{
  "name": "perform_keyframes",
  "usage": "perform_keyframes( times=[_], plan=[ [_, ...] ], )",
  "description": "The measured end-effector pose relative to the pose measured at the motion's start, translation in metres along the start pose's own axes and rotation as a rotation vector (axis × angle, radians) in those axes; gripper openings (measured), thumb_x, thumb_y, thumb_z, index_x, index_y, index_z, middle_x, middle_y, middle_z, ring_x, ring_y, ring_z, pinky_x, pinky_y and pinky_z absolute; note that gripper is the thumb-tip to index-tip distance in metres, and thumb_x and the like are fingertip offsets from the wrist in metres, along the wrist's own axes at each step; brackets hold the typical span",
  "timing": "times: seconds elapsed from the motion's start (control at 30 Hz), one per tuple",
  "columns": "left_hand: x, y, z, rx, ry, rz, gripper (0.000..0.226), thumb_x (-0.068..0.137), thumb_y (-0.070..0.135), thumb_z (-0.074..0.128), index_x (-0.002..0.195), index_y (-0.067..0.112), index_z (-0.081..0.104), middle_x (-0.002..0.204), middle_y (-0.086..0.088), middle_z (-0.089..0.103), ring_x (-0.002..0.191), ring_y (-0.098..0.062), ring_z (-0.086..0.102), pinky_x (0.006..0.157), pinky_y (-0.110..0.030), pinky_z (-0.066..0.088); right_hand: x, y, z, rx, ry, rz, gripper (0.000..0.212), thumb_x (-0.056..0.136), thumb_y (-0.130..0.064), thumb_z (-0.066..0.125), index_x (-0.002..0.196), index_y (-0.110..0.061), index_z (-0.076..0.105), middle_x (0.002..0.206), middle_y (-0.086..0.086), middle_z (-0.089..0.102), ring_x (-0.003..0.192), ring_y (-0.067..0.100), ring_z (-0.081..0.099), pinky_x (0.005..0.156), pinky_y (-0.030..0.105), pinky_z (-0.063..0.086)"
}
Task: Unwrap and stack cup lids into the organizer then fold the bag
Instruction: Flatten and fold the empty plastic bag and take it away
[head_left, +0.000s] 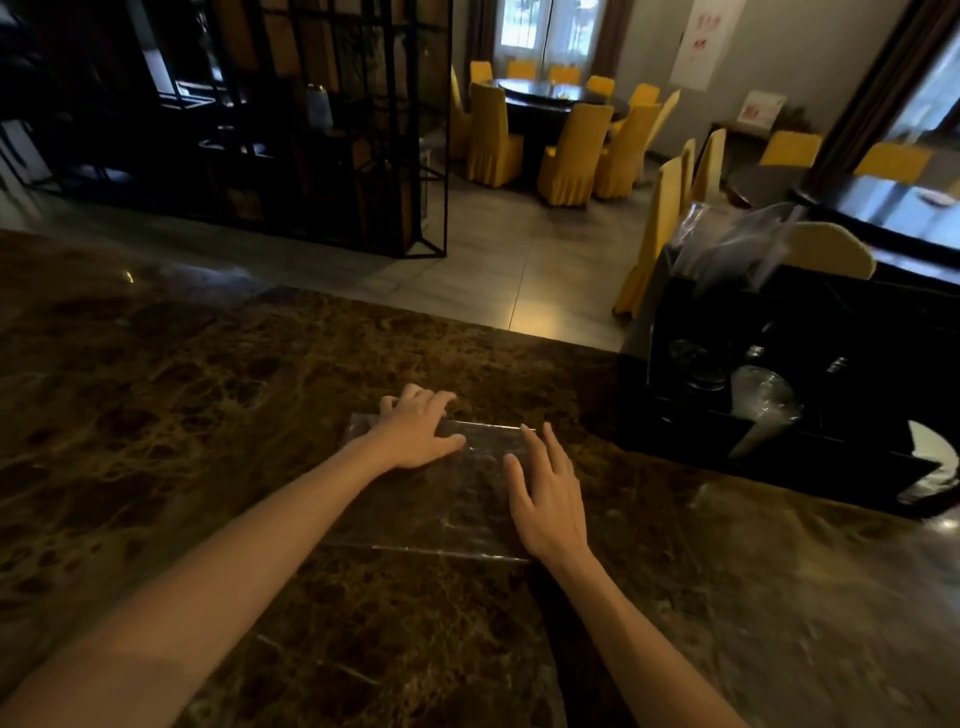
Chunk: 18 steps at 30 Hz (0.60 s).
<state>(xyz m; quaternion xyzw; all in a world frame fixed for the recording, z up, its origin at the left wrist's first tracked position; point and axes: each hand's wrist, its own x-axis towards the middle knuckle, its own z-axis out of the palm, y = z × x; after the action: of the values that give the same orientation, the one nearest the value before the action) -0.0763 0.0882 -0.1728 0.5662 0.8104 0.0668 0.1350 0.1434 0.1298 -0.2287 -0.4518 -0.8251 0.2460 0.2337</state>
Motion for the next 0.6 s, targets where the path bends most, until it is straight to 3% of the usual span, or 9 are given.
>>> perform_keyframes(
  times=[0.17,0.27,0.33,0.4,0.47,0.6],
  plan=[
    [0.009,0.014,-0.019,0.109,-0.208,0.055,0.080,0.076,0.068,0.071,0.141,0.030,0.045,0.137,0.002,0.052,0.136,-0.025,0.031,0.107,-0.050,0.030,-0.014,0.005,-0.014,0.295,0.097,0.108,0.051,0.104,-0.059,0.039,0.149,-0.035,0.045,0.162,-0.004,0.038,0.150,0.010,0.028,0.121,0.035,0.024],
    [0.004,0.014,-0.026,-0.023,-0.228,0.052,0.051,0.082,0.051,0.076,0.123,0.028,0.056,0.122,0.002,0.057,0.125,-0.020,0.043,0.106,-0.048,0.039,-0.023,0.004,-0.021,0.415,0.147,0.115,0.042,0.105,-0.047,0.047,0.143,-0.029,0.053,0.147,-0.007,0.053,0.138,0.008,0.045,0.117,0.040,0.039],
    [-0.001,0.010,-0.032,-0.160,-0.250,0.082,0.028,0.087,0.037,0.075,0.110,0.025,0.063,0.116,0.002,0.059,0.107,-0.015,0.058,0.088,-0.034,0.053,-0.029,0.003,-0.026,0.479,0.157,0.131,0.041,0.104,-0.045,0.050,0.141,-0.027,0.054,0.138,-0.010,0.058,0.129,0.005,0.053,0.110,0.040,0.047],
    [-0.010,0.006,-0.040,-0.228,-0.231,0.114,0.012,0.091,0.031,0.072,0.101,0.025,0.067,0.114,0.002,0.063,0.094,-0.008,0.060,0.073,-0.022,0.049,-0.034,0.005,-0.033,0.519,0.153,0.150,0.042,0.104,-0.044,0.052,0.142,-0.029,0.052,0.137,-0.010,0.060,0.127,0.006,0.056,0.106,0.035,0.050],
    [-0.019,0.002,-0.050,-0.268,-0.180,0.127,0.006,0.094,0.030,0.070,0.097,0.026,0.068,0.109,0.002,0.066,0.094,-0.011,0.062,0.078,-0.024,0.050,-0.039,0.006,-0.037,0.536,0.126,0.136,0.048,0.102,-0.048,0.053,0.146,-0.030,0.046,0.140,-0.008,0.057,0.130,0.009,0.055,0.105,0.031,0.049],
    [-0.040,-0.010,-0.066,-0.419,-0.033,0.114,0.011,0.093,0.031,0.070,0.099,0.022,0.070,0.102,0.003,0.070,0.097,-0.015,0.066,0.086,-0.033,0.053,-0.049,0.004,-0.038,0.648,0.074,0.157,0.073,0.094,-0.055,0.058,0.156,-0.031,0.030,0.154,-0.004,0.047,0.137,0.013,0.050,0.113,0.043,0.046]
  ],
)
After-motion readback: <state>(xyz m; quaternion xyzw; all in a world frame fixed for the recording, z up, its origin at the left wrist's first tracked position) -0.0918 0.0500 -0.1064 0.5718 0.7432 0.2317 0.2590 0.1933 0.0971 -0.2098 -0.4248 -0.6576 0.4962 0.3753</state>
